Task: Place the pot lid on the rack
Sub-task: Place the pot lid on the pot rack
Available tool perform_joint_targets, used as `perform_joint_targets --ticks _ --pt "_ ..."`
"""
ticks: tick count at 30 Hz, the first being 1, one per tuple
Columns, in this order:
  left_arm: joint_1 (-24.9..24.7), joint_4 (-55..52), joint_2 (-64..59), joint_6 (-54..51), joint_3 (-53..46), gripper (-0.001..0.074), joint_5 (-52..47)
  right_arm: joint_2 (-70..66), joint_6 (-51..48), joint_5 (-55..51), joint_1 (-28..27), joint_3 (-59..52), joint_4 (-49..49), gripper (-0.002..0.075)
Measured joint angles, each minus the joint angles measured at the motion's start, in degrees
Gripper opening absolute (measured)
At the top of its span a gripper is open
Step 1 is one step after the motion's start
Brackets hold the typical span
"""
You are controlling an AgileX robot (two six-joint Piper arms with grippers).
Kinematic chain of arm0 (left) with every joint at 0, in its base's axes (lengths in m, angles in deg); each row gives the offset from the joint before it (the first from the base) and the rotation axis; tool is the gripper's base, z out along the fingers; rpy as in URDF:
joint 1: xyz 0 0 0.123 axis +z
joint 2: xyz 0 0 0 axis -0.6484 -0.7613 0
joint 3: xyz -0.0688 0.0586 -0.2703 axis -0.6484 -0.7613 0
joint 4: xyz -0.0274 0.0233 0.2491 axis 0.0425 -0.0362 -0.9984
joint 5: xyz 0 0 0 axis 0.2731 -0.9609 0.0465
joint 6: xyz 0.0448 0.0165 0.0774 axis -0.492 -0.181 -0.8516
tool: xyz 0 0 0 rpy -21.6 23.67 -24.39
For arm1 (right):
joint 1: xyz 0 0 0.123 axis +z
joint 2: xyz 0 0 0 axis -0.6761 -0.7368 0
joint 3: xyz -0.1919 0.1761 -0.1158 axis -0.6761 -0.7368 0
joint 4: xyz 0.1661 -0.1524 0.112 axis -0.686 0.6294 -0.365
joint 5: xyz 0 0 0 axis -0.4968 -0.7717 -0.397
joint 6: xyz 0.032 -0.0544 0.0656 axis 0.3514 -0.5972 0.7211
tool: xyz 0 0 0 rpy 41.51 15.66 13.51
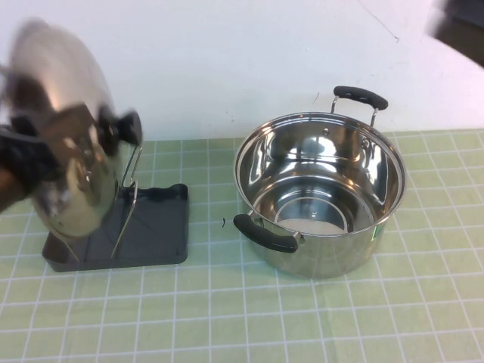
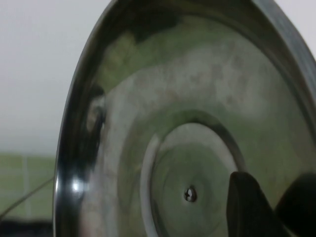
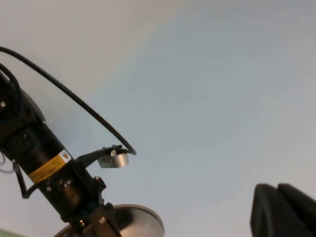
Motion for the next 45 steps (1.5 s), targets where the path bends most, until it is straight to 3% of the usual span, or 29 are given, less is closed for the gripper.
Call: perform_joint_targets --ticks 4,9,27,29,34,37,41,45 --pt "0.00 2.23 -6.93 -5.92 0.00 0.0169 -0.35 6.02 9.83 -3.83 0.00 -5.18 9.17 0.0003" --pt "0.00 5.44 -12.01 -12.76 1.57 0.0169 -0.56 10.83 14.69 -6.48 0.00 -11.30 11.63 0.0000" --pt "0.00 5.99 -24.27 -21.14 4.64 0.0172 -1.67 12.03 17.03 -9.29 0.00 -14.44 11.75 -0.0001" --pt "0.00 5.99 -24.27 -21.94 4.69 0.0209 -1.67 12.03 17.88 -9.29 0.00 -14.44 11.75 -0.0001" --pt "0.00 6.13 -24.14 -21.15 5.84 0.0435 -2.39 12.03 18.82 -9.29 0.00 -14.44 11.75 -0.0001" --pt "0.00 6.09 -23.39 -20.39 7.05 0.0520 -4.32 12.03 18.04 -9.97 0.00 -14.44 11.75 -0.0001" --pt "0.00 3.18 -21.10 -19.92 9.57 0.0552 -6.44 12.03 14.23 -15.13 0.00 -14.34 11.75 -0.0001" --pt "0.00 -1.65 -17.51 -19.72 13.08 0.0550 -9.14 12.03 9.51 -29.15 0.00 -13.05 11.53 -0.0001"
